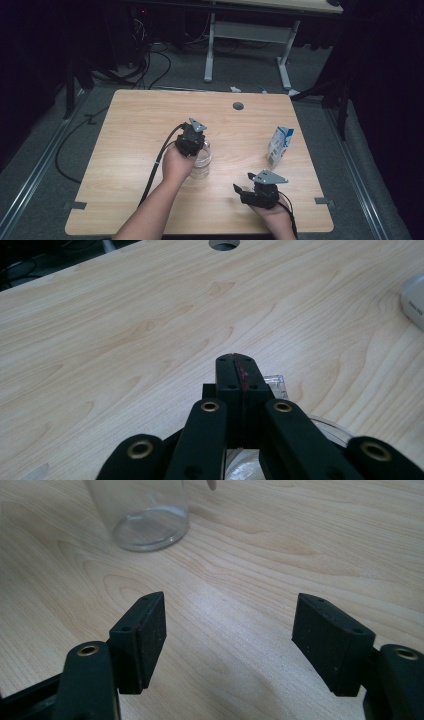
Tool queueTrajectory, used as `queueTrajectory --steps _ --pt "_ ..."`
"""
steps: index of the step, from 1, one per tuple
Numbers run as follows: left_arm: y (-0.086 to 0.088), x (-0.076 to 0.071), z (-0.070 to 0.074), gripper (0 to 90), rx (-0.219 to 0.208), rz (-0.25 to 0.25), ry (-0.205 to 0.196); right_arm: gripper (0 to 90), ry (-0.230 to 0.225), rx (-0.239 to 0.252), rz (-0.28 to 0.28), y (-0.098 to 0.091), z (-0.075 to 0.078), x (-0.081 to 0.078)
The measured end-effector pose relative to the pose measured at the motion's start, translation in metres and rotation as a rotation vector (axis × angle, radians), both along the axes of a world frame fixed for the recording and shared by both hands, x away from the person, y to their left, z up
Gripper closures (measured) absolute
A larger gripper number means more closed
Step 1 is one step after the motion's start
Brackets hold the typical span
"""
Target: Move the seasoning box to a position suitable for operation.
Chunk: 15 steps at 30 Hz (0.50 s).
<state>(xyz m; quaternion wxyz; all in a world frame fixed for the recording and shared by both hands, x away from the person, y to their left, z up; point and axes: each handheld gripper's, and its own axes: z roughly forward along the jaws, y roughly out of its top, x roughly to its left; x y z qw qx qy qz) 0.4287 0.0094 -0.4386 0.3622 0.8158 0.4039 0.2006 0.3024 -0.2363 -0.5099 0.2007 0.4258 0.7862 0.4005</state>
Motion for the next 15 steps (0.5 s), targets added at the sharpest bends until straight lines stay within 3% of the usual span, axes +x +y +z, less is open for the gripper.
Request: queueTrajectory --steps 5,10,13,15 --pt "0.011 -0.006 0.005 90.0 -0.037 0.003 -0.011 30.0 -0.002 -0.003 0.006 0.001 0.0 0.0" --pt "0.04 -0.015 0.013 85.8 -0.104 0.037 -0.056 30.2 0.001 -0.001 0.004 0.0 -0.001 0.0" --pt "0.057 -0.023 0.013 88.1 -0.106 0.051 -0.088 32.0 0.007 0.002 0.0 0.0 -0.002 0.0" --pt "0.066 -0.028 0.008 87.2 -0.114 0.054 -0.079 33.2 0.01 0.001 0.002 0.0 -0.003 0.001"
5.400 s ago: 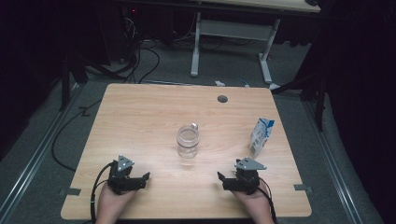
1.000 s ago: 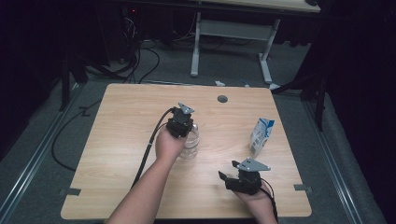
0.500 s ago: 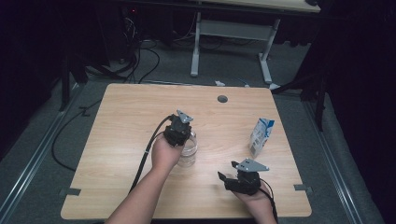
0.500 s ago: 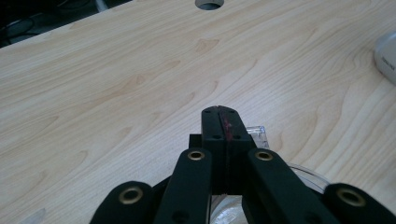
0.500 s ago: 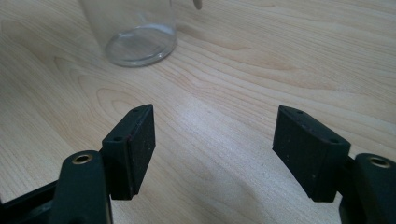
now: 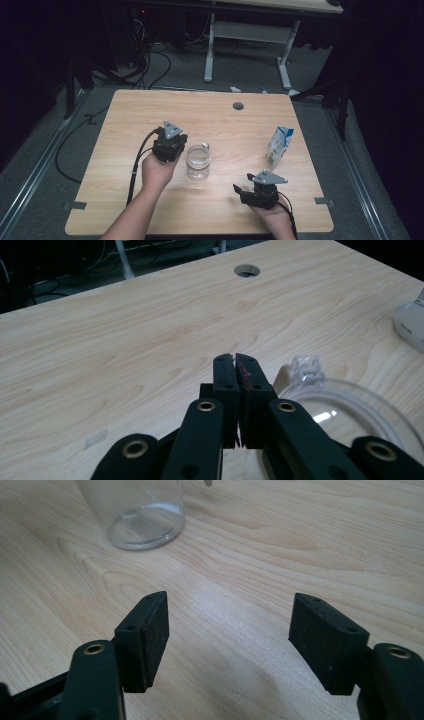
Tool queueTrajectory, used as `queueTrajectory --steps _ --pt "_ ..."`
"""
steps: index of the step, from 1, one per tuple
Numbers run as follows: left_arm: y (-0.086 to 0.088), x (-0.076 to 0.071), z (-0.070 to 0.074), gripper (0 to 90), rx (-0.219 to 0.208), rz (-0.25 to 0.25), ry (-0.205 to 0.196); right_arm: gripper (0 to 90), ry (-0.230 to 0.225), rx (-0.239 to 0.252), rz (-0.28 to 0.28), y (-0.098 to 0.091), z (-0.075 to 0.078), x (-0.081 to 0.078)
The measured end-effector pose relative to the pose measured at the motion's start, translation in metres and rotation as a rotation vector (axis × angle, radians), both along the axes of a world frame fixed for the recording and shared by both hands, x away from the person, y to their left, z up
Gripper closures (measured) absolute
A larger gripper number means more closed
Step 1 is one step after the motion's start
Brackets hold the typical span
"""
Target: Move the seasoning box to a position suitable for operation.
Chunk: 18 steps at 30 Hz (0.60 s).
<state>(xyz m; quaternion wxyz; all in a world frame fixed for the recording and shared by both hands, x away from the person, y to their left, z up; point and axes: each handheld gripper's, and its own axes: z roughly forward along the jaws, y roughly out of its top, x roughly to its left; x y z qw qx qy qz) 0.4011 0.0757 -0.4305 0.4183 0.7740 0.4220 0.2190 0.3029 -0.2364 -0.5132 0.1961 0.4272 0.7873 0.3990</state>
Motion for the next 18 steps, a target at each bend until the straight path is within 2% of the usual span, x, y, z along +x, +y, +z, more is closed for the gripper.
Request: queueTrajectory --steps 4,10,15,18 --pt "0.008 -0.007 -0.014 86.6 -0.002 -0.008 0.016 33.2 0.009 0.01 0.003 0.002 0.0 0.0" --pt "0.01 -0.012 -0.033 90.0 -0.032 -0.022 -0.009 33.5 0.006 -0.014 0.004 0.005 -0.002 -0.002" --pt "0.007 -0.012 -0.042 90.0 -0.056 -0.032 -0.003 36.6 0.005 -0.007 -0.002 0.005 -0.003 -0.003" --pt "0.007 -0.013 -0.046 90.0 -0.053 -0.032 -0.008 36.6 0.004 -0.01 -0.006 0.003 -0.004 -0.003"
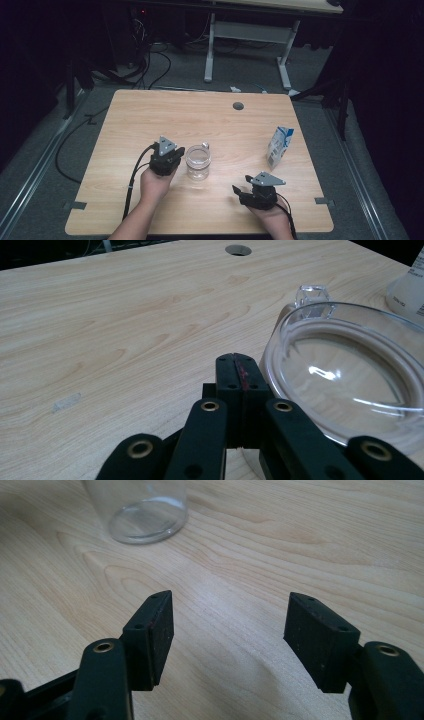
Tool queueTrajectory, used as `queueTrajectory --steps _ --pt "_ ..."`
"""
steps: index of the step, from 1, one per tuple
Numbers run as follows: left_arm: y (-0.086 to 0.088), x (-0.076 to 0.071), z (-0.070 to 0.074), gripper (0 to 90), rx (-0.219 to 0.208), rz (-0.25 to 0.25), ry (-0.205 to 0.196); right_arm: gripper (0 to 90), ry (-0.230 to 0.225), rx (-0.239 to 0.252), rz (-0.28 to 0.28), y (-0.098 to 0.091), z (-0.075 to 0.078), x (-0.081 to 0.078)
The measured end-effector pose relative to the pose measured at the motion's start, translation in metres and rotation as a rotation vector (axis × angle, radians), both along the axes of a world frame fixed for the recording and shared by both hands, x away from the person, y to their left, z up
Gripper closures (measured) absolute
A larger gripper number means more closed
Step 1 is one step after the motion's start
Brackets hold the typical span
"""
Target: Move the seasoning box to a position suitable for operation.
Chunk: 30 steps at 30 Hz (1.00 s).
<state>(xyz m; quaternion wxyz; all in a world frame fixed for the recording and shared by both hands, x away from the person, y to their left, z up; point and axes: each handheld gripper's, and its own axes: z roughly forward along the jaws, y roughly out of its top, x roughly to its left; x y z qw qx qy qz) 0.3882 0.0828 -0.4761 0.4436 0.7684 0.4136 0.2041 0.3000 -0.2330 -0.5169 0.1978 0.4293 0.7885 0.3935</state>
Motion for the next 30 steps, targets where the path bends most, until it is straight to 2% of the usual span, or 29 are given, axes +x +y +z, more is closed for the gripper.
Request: queueTrajectory --steps 6,9,20,30 --pt "0.002 -0.004 -0.01 90.0 -0.009 -0.015 -0.004 36.8 0.003 0.007 -0.003 -0.001 0.0 0.001" --pt "0.002 -0.007 -0.011 90.0 -0.023 -0.024 -0.01 36.9 0.004 0.011 0.0 -0.001 0.0 0.001" --pt "0.002 -0.019 -0.012 90.0 -0.026 -0.032 -0.026 38.2 0.013 0.022 -0.002 -0.003 -0.001 0.002" --pt "-0.003 -0.041 -0.015 90.0 -0.029 -0.065 -0.037 38.5 0.013 0.029 -0.001 -0.004 0.0 0.002"
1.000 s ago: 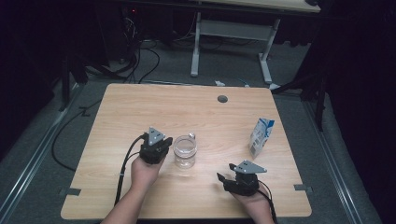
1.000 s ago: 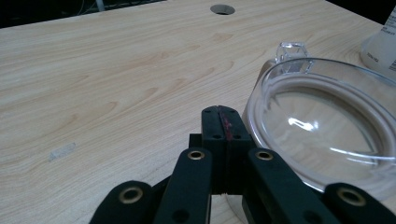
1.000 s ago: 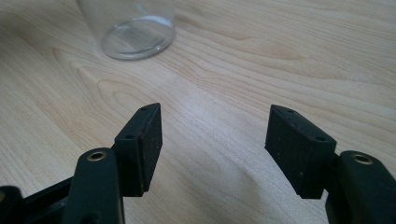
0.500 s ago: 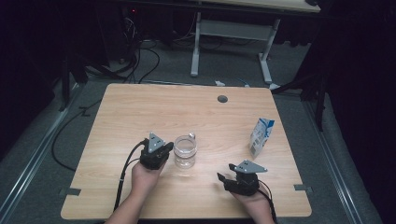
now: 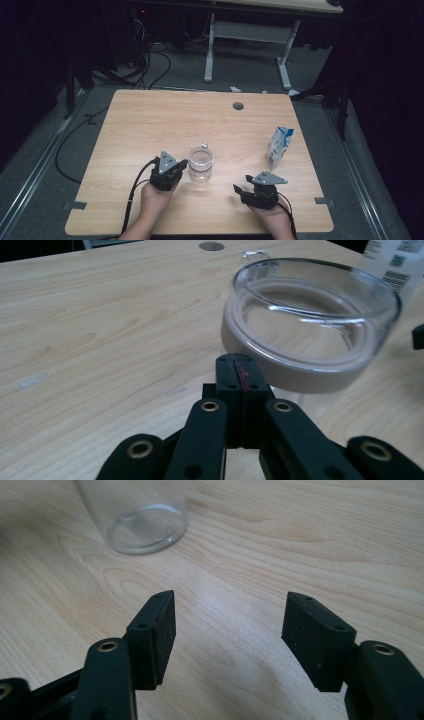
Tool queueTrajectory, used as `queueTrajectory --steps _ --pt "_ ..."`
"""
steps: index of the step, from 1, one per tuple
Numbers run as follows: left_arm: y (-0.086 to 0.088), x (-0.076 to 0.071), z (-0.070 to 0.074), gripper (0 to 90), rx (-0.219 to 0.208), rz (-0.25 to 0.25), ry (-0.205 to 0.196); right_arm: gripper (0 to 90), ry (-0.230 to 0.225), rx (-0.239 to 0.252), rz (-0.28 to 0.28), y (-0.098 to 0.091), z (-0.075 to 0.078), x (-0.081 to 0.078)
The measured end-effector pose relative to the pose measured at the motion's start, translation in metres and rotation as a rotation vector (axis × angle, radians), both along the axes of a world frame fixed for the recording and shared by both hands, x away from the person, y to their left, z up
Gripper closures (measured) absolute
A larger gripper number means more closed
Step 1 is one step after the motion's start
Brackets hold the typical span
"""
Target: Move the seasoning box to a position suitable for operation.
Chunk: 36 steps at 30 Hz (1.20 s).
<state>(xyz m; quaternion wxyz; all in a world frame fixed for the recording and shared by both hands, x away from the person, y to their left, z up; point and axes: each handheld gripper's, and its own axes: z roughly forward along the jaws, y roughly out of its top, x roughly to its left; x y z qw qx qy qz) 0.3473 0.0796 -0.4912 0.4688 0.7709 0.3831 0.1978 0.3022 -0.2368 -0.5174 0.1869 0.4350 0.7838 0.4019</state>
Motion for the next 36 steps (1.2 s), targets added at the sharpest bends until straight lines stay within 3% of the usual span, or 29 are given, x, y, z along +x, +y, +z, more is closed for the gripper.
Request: queueTrajectory --steps 3,7,13,36 --pt "-0.001 -0.005 -0.001 89.9 0.001 -0.007 -0.014 38.5 0.001 0.001 -0.003 0.0 0.0 0.0" --pt "0.001 0.005 -0.003 88.1 -0.006 0.027 -0.005 40.5 0.011 0.007 0.003 0.0 0.0 0.0" --pt "-0.005 0.009 -0.002 90.0 -0.005 0.028 -0.018 41.9 0.012 0.013 0.006 -0.001 0.0 0.001" --pt "-0.018 -0.016 -0.004 90.0 -0.028 -0.048 -0.023 41.6 0.023 0.012 -0.013 -0.002 -0.002 0.002"
